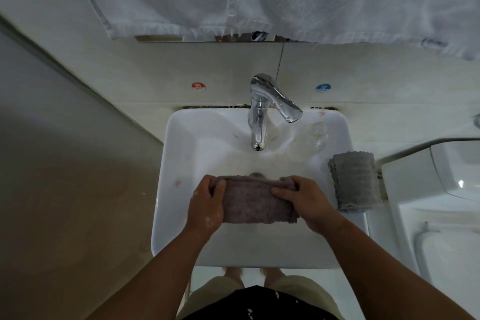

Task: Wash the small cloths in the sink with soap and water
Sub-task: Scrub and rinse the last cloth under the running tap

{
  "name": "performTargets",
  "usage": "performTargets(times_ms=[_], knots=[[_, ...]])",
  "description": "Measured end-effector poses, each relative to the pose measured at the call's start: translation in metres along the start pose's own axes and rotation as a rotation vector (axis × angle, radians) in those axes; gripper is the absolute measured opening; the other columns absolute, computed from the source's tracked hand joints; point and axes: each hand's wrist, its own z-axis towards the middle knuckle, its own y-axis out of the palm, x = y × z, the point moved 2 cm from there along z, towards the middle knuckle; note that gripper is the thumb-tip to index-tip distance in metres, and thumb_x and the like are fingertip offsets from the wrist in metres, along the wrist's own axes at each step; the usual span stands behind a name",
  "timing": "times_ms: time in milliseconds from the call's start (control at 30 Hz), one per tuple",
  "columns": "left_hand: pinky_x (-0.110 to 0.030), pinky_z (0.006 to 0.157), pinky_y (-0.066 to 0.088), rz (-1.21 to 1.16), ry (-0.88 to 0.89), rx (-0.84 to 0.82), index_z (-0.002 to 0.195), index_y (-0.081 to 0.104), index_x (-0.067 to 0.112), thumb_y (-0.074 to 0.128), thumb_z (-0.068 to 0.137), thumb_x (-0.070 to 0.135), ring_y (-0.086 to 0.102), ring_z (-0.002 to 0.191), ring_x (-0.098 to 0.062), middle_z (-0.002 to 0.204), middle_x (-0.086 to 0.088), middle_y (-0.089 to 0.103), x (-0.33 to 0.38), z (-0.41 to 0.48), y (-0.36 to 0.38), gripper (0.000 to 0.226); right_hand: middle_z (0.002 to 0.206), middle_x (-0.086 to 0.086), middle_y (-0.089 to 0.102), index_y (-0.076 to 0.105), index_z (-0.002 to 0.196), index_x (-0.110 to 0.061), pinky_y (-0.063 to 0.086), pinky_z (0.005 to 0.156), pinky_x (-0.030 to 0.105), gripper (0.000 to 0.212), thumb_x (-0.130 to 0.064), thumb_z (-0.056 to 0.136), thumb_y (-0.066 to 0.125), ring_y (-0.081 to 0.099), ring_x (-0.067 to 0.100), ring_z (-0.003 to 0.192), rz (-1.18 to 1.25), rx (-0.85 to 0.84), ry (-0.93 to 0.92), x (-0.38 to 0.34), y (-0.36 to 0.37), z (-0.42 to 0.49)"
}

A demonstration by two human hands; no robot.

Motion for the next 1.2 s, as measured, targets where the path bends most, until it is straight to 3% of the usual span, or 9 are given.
performTargets(times_ms=[167,300,500,600,733,867,933,1033,1200], knots=[[-0.042,0.077,0.057,-0.075,-0.077,-0.024,0.095,0.06,0.022,0.046,0.103,0.044,0.062,0.09,-0.014,0.095,0.002,0.064,-0.005,0.003,0.005,0.027,0.098,0.007,0.071,0.065,0.099,-0.01,0.052,0.068,0.028,0.022,-0.03,0.093,0.071,0.069,0.021,0.09,0.002,0.071,0.019,0.011,0.005,0.003],[-0.038,0.079,0.057,-0.044,-0.08,-0.07,0.105,0.064,0.022,0.046,0.102,0.048,0.062,0.093,-0.012,0.098,0.006,0.064,-0.009,0.004,0.004,0.031,0.102,0.006,0.07,0.064,0.102,-0.015,0.06,0.072,0.037,0.023,-0.036,0.096,0.066,0.069,0.02,0.093,0.056,0.091,0.01,0.015,0.012,-0.003],[-0.031,0.072,0.046,0.09,0.03,0.028,0.104,0.062,0.024,0.047,0.104,0.036,0.059,0.086,-0.011,0.089,0.016,0.061,-0.02,0.002,0.001,0.019,0.08,-0.005,0.069,0.064,0.086,-0.022,0.055,0.066,0.031,0.019,-0.034,0.085,0.079,0.066,0.009,0.074,-0.225,0.226,-0.181,0.017,0.002,-0.002],[-0.029,0.071,0.042,0.113,0.041,0.046,0.105,0.06,0.022,0.043,0.106,0.035,0.059,0.085,-0.014,0.09,0.008,0.062,-0.017,0.001,0.002,0.022,0.075,-0.003,0.069,0.065,0.081,-0.018,0.054,0.063,0.029,0.026,-0.036,0.08,0.083,0.065,0.01,0.07,-0.244,0.27,-0.168,0.018,-0.004,-0.001],[-0.034,0.073,0.049,0.104,0.0,-0.033,0.106,0.06,0.025,0.046,0.104,0.039,0.061,0.09,-0.018,0.096,0.005,0.064,-0.021,0.007,0.0,0.02,0.083,0.001,0.072,0.066,0.089,-0.017,0.059,0.069,0.035,0.018,-0.027,0.085,0.08,0.07,0.016,0.079,-0.07,0.106,-0.144,0.024,-0.006,-0.003],[-0.038,0.066,0.06,-0.135,-0.078,-0.178,0.105,0.064,0.031,0.058,0.1,0.034,0.066,0.095,-0.02,0.104,0.002,0.068,-0.027,0.008,-0.005,0.009,0.103,-0.002,0.075,0.07,0.109,-0.023,0.061,0.086,0.041,0.013,-0.021,0.097,0.067,0.072,0.017,0.097,0.077,-0.024,-0.095,0.025,-0.009,-0.002],[-0.037,0.06,0.059,-0.154,-0.091,-0.207,0.102,0.066,0.029,0.061,0.099,0.034,0.067,0.093,-0.023,0.102,-0.001,0.069,-0.028,0.007,-0.006,0.008,0.101,-0.004,0.075,0.071,0.106,-0.024,0.06,0.086,0.039,0.011,-0.023,0.098,0.064,0.071,0.015,0.096,0.012,-0.001,-0.093,0.024,-0.012,0.001],[-0.045,0.073,0.061,-0.053,-0.058,-0.193,0.1,0.068,0.03,0.061,0.098,0.036,0.067,0.091,-0.018,0.098,0.003,0.071,-0.031,0.012,-0.003,0.009,0.097,-0.003,0.075,0.071,0.104,-0.023,0.061,0.084,0.041,0.009,-0.02,0.096,0.066,0.072,0.014,0.091,-0.077,0.041,-0.077,0.026,-0.015,0.008],[-0.031,0.08,0.05,0.276,0.037,-0.15,0.099,0.072,0.02,0.068,0.093,0.03,0.064,0.097,-0.025,0.105,-0.004,0.067,-0.041,0.023,0.011,0.012,0.092,0.0,0.069,0.07,0.094,-0.017,0.053,0.077,0.031,0.014,-0.023,0.083,0.076,0.067,0.022,0.087,-0.544,0.153,-0.086,0.041,-0.013,0.024]])
